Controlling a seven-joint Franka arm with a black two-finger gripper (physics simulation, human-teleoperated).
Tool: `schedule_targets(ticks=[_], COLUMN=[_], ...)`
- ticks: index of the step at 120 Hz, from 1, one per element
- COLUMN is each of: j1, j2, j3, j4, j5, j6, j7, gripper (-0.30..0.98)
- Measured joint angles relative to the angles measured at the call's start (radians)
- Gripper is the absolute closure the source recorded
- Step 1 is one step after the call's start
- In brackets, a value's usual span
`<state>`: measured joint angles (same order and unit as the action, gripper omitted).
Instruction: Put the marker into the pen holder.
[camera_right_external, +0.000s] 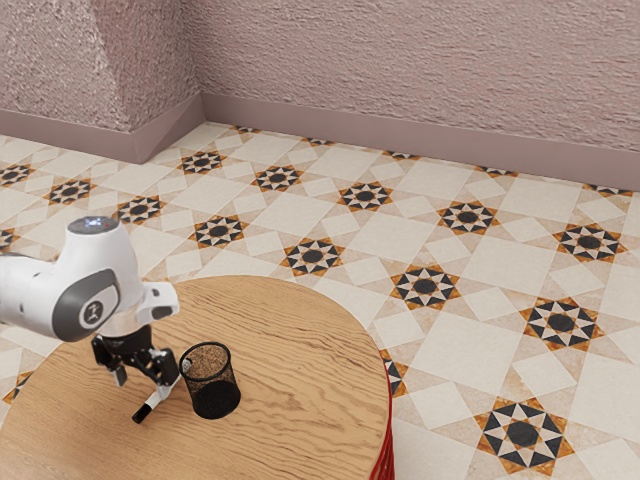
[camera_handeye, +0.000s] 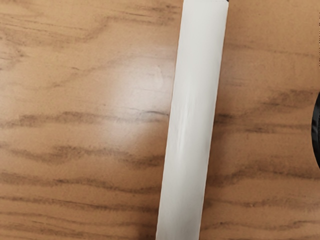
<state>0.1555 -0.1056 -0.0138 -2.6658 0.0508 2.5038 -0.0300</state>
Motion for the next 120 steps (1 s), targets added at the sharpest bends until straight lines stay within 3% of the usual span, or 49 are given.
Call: schedule_targets(ticks=[40,94,120], j1=[0.012,0.019,0.023], j2=[0.031,0.055,0.060], j3=[0.001,0.001,0.002], j4=[-0.030,-0.029,-0.027], j5=[-0.006,-0.105,-0.114], j6=[0.086,0.109,0.112], j7=[0.124,0.215,0.239], gripper=[0.04,0.05,0.38])
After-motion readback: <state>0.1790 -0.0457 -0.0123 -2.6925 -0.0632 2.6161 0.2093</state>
